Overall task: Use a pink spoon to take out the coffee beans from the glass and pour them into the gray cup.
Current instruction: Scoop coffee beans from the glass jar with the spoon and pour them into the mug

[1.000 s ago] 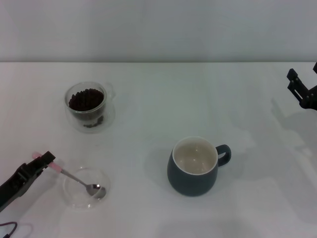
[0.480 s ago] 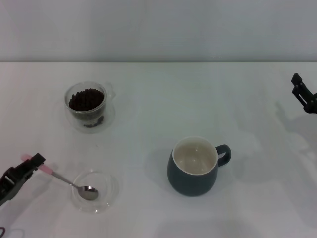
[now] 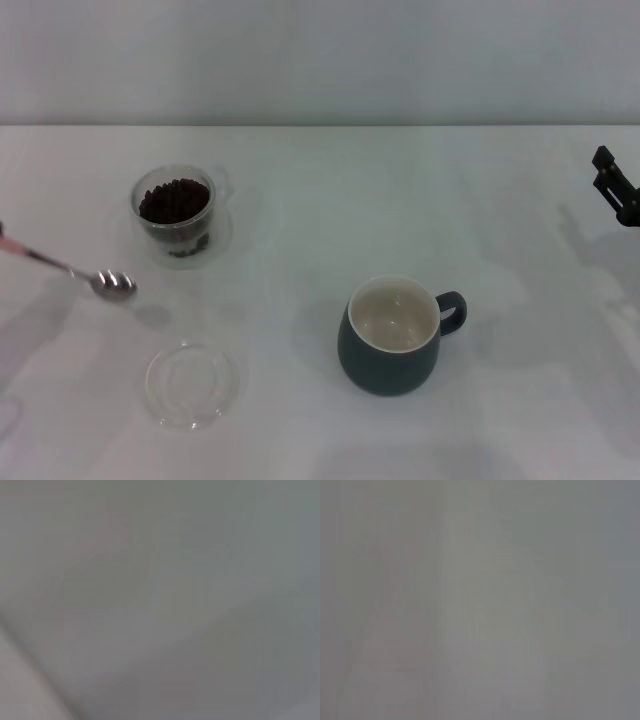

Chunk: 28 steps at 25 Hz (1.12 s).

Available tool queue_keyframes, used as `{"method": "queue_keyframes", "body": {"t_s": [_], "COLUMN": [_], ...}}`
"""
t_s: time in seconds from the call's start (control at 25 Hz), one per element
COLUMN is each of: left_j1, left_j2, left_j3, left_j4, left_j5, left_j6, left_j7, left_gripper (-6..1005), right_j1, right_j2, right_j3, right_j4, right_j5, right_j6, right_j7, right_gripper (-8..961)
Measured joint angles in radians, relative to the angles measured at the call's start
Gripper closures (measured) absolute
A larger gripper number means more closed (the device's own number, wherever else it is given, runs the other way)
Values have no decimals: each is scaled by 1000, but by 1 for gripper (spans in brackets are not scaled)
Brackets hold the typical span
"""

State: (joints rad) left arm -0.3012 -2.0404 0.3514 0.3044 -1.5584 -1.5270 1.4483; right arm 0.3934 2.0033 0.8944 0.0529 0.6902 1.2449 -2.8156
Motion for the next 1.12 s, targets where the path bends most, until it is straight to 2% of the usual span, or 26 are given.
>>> {"method": "queue_keyframes", "body": {"t_s": [0.08, 0.12, 0.24, 0.4, 0.6, 0.88, 1.12], "left_j1": [-12, -44, -99, -171, -212, -265, -312], "left_j2": [-1, -8, -12, 6, 21, 10, -6], "left_j3": [0, 0, 1, 9, 8, 8, 23], "left_j4": [2, 18, 41, 43, 45, 45, 35], "left_j5": [-31, -94, -117, -98, -80, -86, -48], "left_j6": [0, 10, 56, 155, 281, 346, 379], "left_j7": [0, 9, 39, 87, 183, 263, 459], "left_gripper": [869, 869, 869, 869, 869, 869, 868], "right_j1": [1, 2, 5, 0, -9, -5, 2], "right_j2": [0, 0, 1, 3, 3, 1, 2], "right_j3": [0, -1, -6, -8, -33, -29, 7], "right_j4": [4, 5, 8, 11, 41, 43, 47], "right_j5": [0, -1, -5, -7, -12, -10, 0], "right_j6": [2, 3, 4, 5, 12, 19, 9], "right_j7": [3, 4, 4, 7, 16, 18, 15], "right_gripper": [234, 234, 234, 235, 234, 234, 234]}}
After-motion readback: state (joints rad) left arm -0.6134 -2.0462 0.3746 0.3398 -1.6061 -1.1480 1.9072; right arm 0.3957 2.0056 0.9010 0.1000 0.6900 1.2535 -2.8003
